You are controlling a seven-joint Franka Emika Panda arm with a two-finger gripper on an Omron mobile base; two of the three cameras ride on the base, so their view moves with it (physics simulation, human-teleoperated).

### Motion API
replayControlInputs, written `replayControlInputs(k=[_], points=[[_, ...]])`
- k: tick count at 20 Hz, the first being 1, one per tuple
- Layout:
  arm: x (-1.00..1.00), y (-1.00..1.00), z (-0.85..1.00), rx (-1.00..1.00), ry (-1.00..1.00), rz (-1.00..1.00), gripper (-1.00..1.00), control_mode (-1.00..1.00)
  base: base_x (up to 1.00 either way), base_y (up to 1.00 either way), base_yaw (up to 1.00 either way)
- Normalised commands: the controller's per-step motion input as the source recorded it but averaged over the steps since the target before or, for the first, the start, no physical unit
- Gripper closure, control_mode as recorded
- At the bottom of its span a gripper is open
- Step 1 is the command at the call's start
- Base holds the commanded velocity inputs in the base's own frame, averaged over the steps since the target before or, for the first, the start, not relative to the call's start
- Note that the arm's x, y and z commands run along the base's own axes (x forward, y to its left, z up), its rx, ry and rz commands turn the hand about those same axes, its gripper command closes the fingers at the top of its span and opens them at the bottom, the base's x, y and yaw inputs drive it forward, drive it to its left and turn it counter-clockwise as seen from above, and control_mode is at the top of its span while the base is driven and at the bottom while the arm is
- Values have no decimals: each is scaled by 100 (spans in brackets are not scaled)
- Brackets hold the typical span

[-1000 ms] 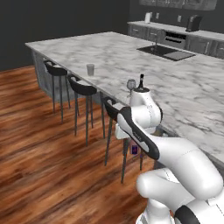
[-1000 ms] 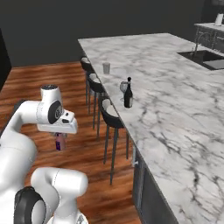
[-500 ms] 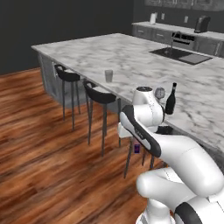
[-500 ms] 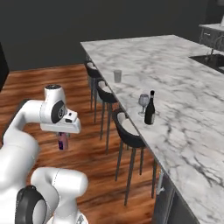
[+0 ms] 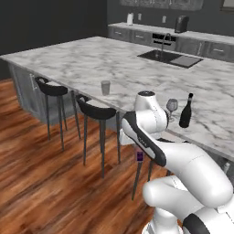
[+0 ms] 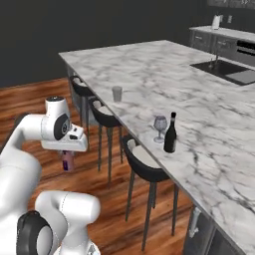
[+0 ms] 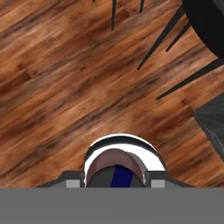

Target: There is a wine glass and glass cup on the dining counter. Place the wine bottle next to the wine glass and the juice bottle next to the glass cup.

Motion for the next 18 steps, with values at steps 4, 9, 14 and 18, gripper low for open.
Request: replayControlInputs(k=[4, 9, 14, 18], points=[[0, 0, 0, 0, 0, 0, 100, 100, 54, 40, -44], [0, 0, 0, 0, 0, 0, 100, 100, 53, 40, -44], [0, 0, 0, 0, 0, 0, 100, 100, 46, 42, -39], [0, 0, 0, 0, 0, 0, 100, 100, 41, 40, -40]])
